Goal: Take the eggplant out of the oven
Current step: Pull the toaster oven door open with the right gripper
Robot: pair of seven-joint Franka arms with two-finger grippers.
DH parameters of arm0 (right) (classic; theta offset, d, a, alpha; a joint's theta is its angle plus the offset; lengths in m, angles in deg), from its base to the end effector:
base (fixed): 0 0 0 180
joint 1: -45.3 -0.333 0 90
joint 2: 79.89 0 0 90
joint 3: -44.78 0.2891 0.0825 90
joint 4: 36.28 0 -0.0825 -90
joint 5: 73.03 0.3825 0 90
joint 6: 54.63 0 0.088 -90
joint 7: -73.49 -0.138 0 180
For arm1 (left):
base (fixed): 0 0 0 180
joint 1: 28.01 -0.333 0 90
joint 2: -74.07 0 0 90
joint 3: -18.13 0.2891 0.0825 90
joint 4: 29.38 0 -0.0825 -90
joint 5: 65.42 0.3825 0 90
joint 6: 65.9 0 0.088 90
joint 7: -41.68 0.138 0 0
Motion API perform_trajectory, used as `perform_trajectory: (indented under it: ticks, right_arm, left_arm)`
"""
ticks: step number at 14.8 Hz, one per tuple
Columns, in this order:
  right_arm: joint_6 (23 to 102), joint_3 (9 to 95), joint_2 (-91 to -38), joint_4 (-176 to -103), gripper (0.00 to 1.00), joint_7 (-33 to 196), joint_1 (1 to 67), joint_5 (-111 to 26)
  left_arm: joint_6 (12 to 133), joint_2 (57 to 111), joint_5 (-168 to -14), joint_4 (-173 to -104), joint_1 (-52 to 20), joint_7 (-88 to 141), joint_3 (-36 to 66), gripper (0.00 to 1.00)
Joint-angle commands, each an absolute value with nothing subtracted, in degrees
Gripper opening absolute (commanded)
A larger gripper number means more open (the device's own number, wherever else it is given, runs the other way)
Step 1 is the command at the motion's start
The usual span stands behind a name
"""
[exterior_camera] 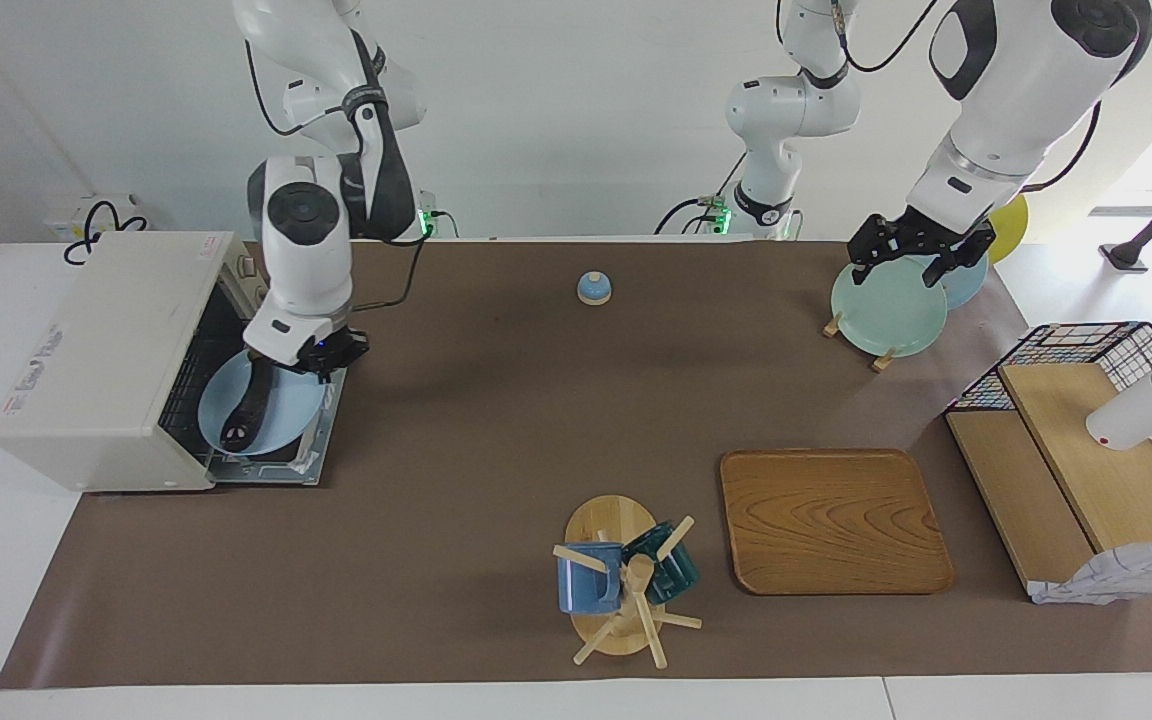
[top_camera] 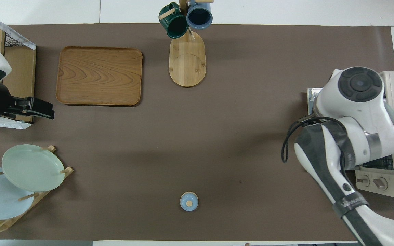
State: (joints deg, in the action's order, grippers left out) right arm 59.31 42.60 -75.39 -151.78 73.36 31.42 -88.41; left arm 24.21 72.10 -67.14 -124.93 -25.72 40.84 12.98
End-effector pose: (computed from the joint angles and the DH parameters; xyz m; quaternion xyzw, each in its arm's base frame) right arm 0.5454 0.0886 0.3513 0.9783 0.1601 -0.0397 0.1255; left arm 0.5338 -0.0745 0.5401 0.9978 -0.0570 -0.0312 0.0112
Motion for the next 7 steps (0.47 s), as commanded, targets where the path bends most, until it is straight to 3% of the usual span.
perform_trajectory:
  ticks: [1, 5, 7]
  right_arm:
    - [58.83, 42.67, -74.09, -149.75, 0.0, 65.87, 25.12, -85.18]
    - [57.26, 42.67, -68.57, -142.91, 0.0, 46.92, 12.47, -81.29]
    - [55.68, 42.67, -61.65, -135.63, 0.0, 37.93, 6.31, -80.85]
  left_arm:
    - [24.18, 72.14, -66.22, -124.74, -26.07, 41.5, 12.68, 1.0]
    - [24.18, 72.14, -66.22, -124.74, -26.34, 41.33, 12.77, 1.0]
    - [24.27, 72.14, -66.22, -124.74, -26.86, 41.5, 12.77, 1.0]
